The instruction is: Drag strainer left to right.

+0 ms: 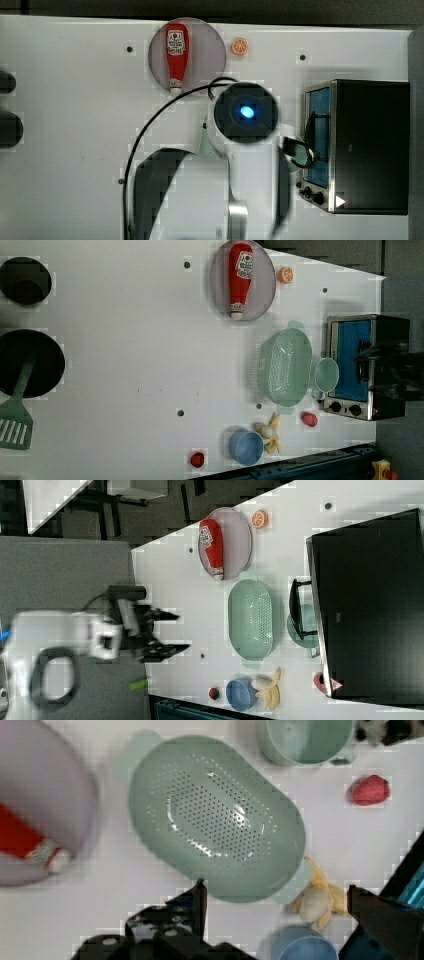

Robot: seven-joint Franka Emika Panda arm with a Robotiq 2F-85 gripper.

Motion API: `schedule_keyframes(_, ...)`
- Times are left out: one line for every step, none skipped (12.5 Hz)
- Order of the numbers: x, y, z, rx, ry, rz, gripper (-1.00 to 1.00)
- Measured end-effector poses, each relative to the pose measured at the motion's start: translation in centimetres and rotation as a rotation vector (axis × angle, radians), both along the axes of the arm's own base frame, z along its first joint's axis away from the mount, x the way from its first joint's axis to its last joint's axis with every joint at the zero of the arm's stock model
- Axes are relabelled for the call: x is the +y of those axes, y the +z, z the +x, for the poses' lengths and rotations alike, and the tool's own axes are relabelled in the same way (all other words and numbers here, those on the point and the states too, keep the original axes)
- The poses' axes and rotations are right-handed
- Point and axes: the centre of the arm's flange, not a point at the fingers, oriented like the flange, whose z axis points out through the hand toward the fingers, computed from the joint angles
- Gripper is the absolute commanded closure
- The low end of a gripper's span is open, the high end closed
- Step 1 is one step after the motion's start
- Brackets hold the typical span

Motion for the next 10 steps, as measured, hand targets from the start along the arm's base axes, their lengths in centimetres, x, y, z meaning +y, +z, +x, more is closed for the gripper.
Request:
schedule_keyframes(-0.2,4.0,-0.7,-0.052,0.001,0.0,-1.0)
schedule_keyframes(-0.5,7.7,-1.7,-0.091,0.013,0.004,-1.0)
schedule_keyframes(-0.7,10.9,-2.7,-0.123,0.041,0.009,-1.0)
schedule_keyframes(-0.6,13.5,-3.2,-0.145,0.067,0.015,-1.0)
schedule_keyframes(-0.5,15.3,-3.3,-0.163,0.091,0.016,-1.0)
schedule_keyframes(-0.4,16.1,-3.5,-0.167,0.096,0.017,-1.0)
schedule_keyframes(-0.5,16.1,-3.6,-0.158,0.095,0.016,-1.0)
schedule_keyframes(-0.6,15.1,-3.6,-0.14,0.092,0.019,-1.0)
schedule_keyframes(-0.6,13.9,-3.0,-0.112,0.093,0.027,-1.0)
schedule_keyframes(-0.7,12.2,-2.5,-0.071,0.09,0.049,-1.0)
